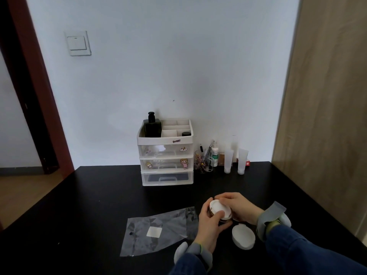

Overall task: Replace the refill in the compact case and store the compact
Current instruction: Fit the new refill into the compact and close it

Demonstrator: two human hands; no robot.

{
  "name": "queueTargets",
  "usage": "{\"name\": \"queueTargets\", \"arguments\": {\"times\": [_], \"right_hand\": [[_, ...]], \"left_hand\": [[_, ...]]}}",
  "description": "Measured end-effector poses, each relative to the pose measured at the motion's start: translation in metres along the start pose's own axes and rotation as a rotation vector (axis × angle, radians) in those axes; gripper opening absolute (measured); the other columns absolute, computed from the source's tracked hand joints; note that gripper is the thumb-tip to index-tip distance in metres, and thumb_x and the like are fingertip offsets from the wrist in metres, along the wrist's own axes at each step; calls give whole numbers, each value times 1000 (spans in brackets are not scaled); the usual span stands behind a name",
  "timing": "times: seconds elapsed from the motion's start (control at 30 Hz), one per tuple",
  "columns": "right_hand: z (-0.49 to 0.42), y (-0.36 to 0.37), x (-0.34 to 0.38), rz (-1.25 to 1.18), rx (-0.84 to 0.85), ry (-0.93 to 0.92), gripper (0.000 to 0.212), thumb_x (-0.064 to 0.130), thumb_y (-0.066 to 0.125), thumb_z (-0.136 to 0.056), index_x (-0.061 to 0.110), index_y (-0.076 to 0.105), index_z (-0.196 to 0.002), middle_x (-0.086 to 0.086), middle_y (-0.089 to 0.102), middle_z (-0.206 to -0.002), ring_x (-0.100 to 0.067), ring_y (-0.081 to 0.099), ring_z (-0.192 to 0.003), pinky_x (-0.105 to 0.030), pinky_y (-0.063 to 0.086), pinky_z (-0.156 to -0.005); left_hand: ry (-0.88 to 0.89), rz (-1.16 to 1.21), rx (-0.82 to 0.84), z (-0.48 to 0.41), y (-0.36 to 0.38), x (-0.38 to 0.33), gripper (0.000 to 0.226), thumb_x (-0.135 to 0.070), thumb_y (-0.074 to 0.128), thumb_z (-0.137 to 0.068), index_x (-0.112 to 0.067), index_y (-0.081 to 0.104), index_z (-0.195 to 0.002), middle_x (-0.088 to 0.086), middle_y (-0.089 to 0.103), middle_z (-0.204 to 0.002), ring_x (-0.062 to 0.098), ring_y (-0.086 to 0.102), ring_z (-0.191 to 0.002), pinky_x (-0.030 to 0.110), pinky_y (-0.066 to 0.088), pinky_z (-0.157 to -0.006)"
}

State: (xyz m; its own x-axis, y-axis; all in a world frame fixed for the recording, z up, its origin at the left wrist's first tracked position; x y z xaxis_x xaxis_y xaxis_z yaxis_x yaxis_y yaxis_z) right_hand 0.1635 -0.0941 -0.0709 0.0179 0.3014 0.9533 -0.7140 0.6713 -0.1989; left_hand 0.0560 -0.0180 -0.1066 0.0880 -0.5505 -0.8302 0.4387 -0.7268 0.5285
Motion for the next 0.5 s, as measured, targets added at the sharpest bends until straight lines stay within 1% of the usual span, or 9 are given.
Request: {"name": "queueTargets", "arguments": {"times": [0.07,0.17,0.2,0.27,0.3,0.33,0.4,0.43,0.5], "right_hand": [[-1,1,-2,121,-108,-80,21,15,54,-94,16,63,-114,-11,62,-121,-24,57,-113,-44,45,-103],[2,0,-5,340,-367,-243,33,23,60,-91,22,57,-124,-6,59,-126,-20,52,-119,-39,45,-101],[4,-3,-5,441,-470,-253,37,26,60,-91,23,54,-127,-6,57,-129,-22,48,-122,-39,44,-101],[9,-13,-7,644,-625,-171,47,33,58,-90,23,46,-134,-9,51,-137,-30,40,-129,-42,38,-103],[11,-19,-9,692,-646,-103,51,36,57,-90,21,42,-137,-12,48,-140,-34,39,-130,-43,37,-104],[13,-24,-11,694,-628,-40,55,38,55,-91,20,38,-139,-14,47,-140,-36,40,-129,-43,38,-103],[16,-29,-15,578,-537,56,56,41,52,-92,17,36,-140,-18,53,-133,-36,53,-118,-40,46,-95],[18,-29,-16,484,-499,81,52,40,51,-92,16,39,-137,-18,57,-127,-34,59,-108,-38,53,-85],[19,-25,-15,314,-455,87,40,33,50,-93,13,49,-127,-16,59,-117,-29,63,-92,-33,58,-61]], "left_hand": [[9,20,-4,0,0,0,53,8,52,-89,-21,43,-133,11,50,-131,33,56,-116,40,61,-78],[21,69,-23,0,0,-1,52,10,50,-89,-20,43,-131,12,48,-131,35,53,-119,42,59,-80],[20,86,-33,1,0,0,52,10,49,-90,-20,42,-131,12,47,-132,35,52,-119,43,59,-80],[14,113,-50,1,0,-1,53,10,48,-91,-18,41,-135,14,46,-134,36,52,-120,43,58,-79],[5,122,-62,1,0,-1,53,9,48,-91,-17,40,-136,15,45,-135,37,51,-121,43,58,-78],[-1,131,-74,1,1,-2,53,9,47,-91,-17,40,-137,17,44,-136,38,51,-121,42,58,-77],[-17,152,-80,2,2,-4,51,9,46,-92,-16,40,-136,19,44,-137,39,52,-120,42,58,-75],[-27,156,-78,2,4,-5,50,9,45,-92,-16,40,-135,19,44,-136,38,53,-118,42,57,-75],[-48,156,-74,3,4,-7,47,8,44,-92,-14,40,-133,21,44,-133,36,56,-109,43,57,-74]]}}
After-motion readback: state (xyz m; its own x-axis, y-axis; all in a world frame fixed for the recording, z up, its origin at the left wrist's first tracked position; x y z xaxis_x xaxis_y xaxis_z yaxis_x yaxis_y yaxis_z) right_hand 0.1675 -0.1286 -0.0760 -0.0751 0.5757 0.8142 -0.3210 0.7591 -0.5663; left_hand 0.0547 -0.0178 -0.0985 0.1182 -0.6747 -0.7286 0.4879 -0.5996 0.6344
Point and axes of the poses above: each hand's wrist, its own z-axis away from the middle knuckle, its own y-axis out of the palm, x = y × z, the point moved 1 cm from there along -z, towards the middle knuckle
